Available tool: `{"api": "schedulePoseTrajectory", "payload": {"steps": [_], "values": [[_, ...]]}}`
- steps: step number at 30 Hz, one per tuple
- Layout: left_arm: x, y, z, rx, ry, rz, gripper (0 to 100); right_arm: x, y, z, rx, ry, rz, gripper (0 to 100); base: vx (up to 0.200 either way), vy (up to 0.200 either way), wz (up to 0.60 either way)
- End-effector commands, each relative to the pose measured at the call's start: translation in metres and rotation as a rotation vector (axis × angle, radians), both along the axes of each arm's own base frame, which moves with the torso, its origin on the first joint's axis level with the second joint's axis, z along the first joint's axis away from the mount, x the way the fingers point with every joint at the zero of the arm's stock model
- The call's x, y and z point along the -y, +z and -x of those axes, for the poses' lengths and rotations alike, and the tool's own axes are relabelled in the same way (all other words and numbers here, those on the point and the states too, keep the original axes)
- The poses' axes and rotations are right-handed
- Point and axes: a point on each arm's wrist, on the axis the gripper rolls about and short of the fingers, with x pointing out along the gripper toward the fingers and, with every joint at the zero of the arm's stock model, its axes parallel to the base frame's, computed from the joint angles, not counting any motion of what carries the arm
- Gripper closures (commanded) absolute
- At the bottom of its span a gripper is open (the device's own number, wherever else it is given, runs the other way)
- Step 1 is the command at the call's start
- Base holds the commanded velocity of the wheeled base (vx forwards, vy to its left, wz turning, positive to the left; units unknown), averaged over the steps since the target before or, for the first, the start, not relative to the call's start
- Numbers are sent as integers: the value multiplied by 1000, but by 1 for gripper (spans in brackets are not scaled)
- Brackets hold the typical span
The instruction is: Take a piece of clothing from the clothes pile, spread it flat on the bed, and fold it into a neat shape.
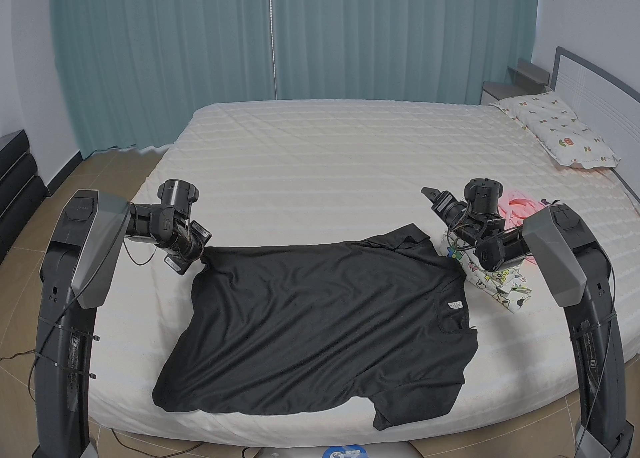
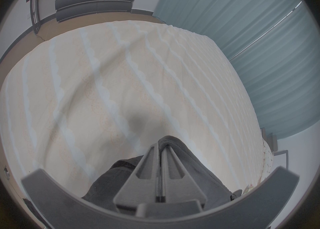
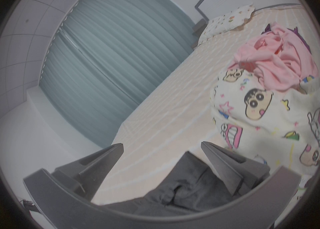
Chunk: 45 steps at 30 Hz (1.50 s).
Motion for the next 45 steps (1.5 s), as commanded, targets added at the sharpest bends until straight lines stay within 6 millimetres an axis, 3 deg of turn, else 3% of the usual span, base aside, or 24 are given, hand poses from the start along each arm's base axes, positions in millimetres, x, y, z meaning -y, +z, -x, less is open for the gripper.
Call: {"api": "schedulePoseTrajectory", "payload": {"steps": [1, 4, 5, 11, 24, 25, 32, 34, 35, 36, 39, 42, 45], "values": [[-1, 2, 0, 3, 2, 0, 100, 6, -14, 19, -98, 95, 45, 0, 0, 0, 0], [-1, 2, 0, 3, 2, 0, 100, 7, -25, 21, -128, 115, 91, 0, 0, 0, 0], [-1, 2, 1, 0, 2, 0, 100, 6, -37, 22, -181, 125, 126, 0, 0, 0, 0], [-6, 1, 1, -5, 10, -1, 100, 9, -55, 19, -219, 134, 169, 0, 0, 0, 0], [-9, 3, 1, -1, 8, 11, 100, 6, -74, 4, -219, 133, 198, 0, 0, 0, 0], [-9, 3, 1, -1, 3, 14, 100, 6, -75, 2, -213, 128, 199, 100, 0, 0, 0], [-8, 3, 0, 2, 1, 18, 100, 5, -55, -7, -142, 95, 176, 100, 0, 0, 0], [-8, 6, -1, 11, -3, 13, 100, 6, -35, -13, -78, 66, 165, 100, 0, 0, 0], [-8, 6, -1, 11, -3, 13, 100, 6, -35, -13, -78, 66, 165, 100, 0, 0, 0], [-9, 12, -2, 29, -2, 12, 100, 9, -21, -18, -32, 28, 148, 100, 0, 0, 0], [-10, 22, -4, 58, 0, 13, 100, 10, -6, -21, 8, 9, 134, 100, 0, 0, 0], [-11, 24, -4, 51, 1, 13, 100, 10, -6, -18, -12, 11, 138, 100, 0, 0, 0], [-10, 23, -2, 28, 0, 12, 100, 11, -18, -12, -62, 26, 148, 100, 0, 0, 0]]}}
